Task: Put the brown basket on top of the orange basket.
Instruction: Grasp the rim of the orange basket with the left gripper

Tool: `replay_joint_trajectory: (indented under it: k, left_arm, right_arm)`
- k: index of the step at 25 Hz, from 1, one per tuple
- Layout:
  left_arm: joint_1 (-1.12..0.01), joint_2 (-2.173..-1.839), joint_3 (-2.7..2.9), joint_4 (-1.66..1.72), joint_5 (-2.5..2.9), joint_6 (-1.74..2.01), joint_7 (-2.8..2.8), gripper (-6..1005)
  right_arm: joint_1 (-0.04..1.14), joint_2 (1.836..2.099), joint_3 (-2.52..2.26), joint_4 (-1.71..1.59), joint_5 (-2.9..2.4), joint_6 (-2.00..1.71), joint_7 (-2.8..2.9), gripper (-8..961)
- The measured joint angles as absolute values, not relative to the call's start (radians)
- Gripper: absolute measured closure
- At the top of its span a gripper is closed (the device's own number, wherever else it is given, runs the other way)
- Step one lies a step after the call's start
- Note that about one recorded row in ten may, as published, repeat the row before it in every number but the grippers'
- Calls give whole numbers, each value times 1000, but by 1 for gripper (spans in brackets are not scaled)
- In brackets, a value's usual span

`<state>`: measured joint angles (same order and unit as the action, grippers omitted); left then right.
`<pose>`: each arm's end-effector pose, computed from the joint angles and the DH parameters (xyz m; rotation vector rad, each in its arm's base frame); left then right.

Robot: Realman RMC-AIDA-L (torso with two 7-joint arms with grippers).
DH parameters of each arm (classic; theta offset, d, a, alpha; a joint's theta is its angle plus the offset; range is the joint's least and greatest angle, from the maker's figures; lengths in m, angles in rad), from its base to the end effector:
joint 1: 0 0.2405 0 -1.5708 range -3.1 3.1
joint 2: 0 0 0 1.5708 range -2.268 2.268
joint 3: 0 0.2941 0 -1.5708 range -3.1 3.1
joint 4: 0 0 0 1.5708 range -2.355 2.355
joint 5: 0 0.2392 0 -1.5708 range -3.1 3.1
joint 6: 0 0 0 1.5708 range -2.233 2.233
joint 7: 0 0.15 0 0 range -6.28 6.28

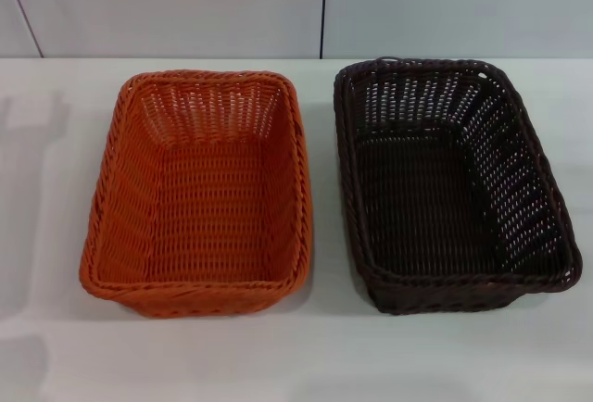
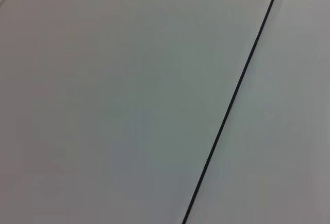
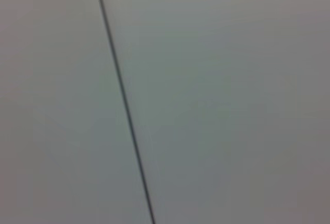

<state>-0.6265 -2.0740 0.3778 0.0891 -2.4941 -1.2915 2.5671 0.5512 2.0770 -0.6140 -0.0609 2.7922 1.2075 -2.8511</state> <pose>-0.3603 0.4241 0.0543 -1.1244 -0.6324 -1.1460 0.4041 0.3954 0.0428 -1.1069 0.6227 0.8087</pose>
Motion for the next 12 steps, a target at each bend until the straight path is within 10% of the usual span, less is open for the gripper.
replay_joint_trajectory:
  k: [12]
  left_arm:
    - [-673, -2059, 647, 548, -2199, -836, 2125, 213]
  right_arm:
    - [540, 2075, -668, -67, 2790, 1193, -2850, 282]
